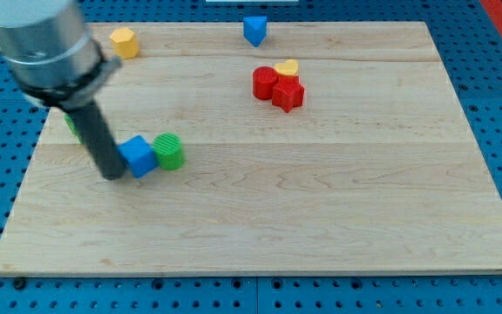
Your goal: Move the blue cube towards the right side of the board
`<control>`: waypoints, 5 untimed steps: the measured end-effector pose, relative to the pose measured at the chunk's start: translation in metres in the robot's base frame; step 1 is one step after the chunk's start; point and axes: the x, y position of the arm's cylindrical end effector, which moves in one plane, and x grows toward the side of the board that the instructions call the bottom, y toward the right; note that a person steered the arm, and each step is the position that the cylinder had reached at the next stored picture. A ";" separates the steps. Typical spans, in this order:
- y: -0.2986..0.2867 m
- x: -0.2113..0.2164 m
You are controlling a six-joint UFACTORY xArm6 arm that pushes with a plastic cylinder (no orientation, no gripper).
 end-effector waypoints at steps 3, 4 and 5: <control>0.042 -0.063; 0.071 -0.093; 0.070 -0.101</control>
